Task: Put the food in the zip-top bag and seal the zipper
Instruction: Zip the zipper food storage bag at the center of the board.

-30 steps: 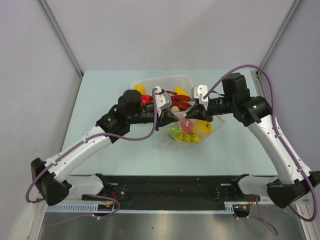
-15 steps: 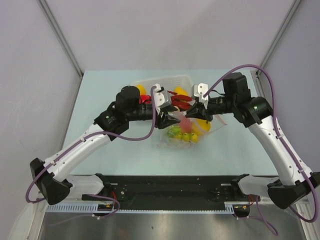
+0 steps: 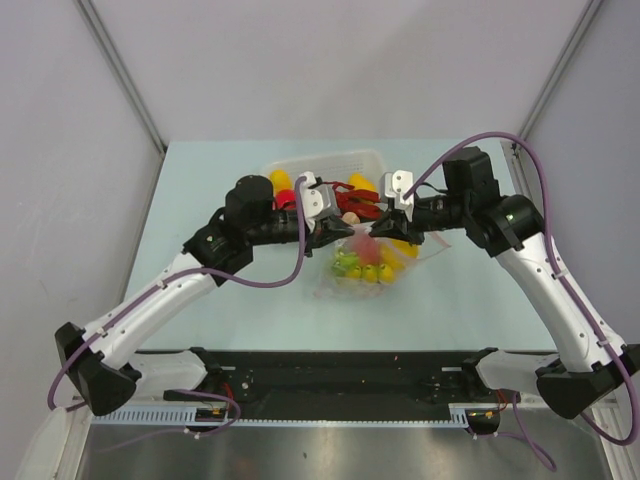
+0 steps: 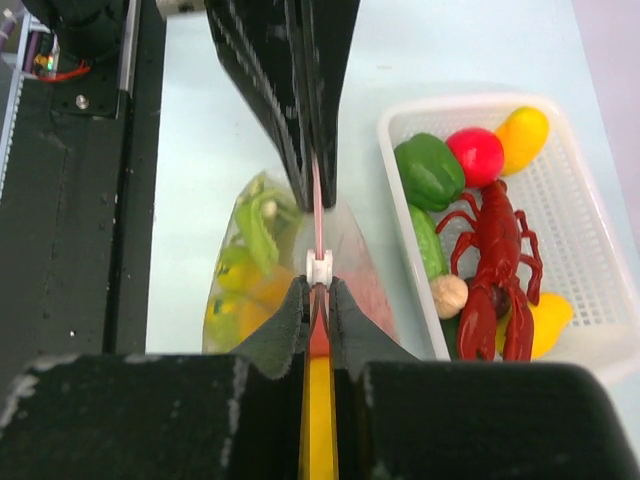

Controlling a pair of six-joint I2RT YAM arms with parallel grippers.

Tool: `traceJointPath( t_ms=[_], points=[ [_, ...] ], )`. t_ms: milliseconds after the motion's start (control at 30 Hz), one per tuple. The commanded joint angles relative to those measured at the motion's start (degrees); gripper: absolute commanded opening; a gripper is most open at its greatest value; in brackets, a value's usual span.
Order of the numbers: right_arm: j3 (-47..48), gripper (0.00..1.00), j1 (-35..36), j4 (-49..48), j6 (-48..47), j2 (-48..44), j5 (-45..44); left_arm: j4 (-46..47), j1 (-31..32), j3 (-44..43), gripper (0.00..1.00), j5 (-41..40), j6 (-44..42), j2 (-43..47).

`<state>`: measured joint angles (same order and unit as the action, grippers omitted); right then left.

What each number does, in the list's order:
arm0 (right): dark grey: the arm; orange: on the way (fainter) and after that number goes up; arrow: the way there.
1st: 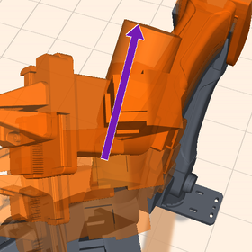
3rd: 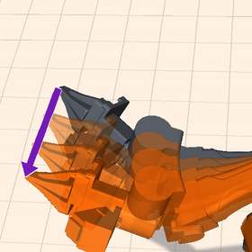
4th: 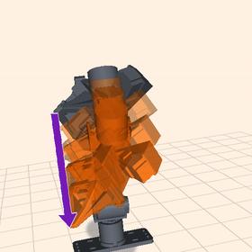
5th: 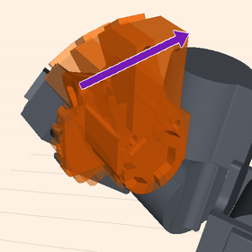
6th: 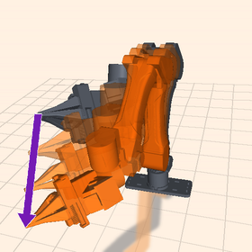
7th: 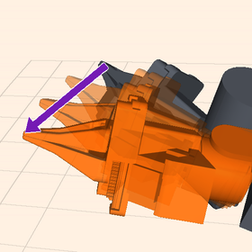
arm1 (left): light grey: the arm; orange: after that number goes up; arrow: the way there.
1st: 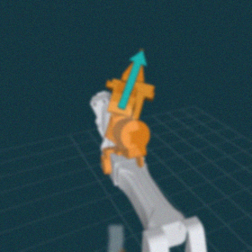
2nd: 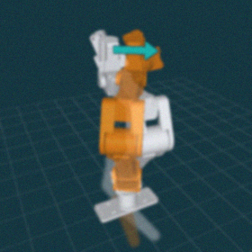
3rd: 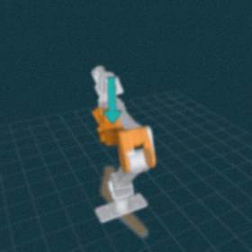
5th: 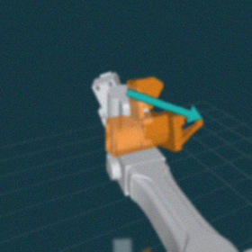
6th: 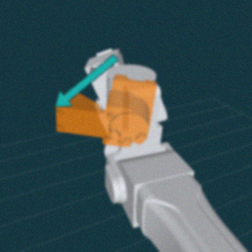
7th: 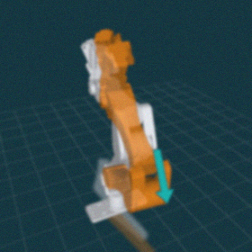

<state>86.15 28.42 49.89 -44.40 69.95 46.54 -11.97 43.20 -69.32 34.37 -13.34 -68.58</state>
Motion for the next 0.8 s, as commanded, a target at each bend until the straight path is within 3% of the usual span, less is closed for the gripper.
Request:
traceJointPath(
  t_ms=[0,267,767],
  points=[
    [0.1,0.0,-2.8,6.4,-4.9,-2.1,-2.4,0.5,-3.1,3.5,0.0,-3.3,1.1,5.5],
    [0.0,0.0,-10.1,14.4,-11.9,-3.1,-2.8,-1.5,-4.6,9.2,0.0,-6.2,-5.4,11.7],
    [0.0,0.0,-24.8,28.6,-26.3,-4.6,-5.1,-6.0,-10.8,10.7,0.0,-5.1,-6.7,13.6]
  ],
)
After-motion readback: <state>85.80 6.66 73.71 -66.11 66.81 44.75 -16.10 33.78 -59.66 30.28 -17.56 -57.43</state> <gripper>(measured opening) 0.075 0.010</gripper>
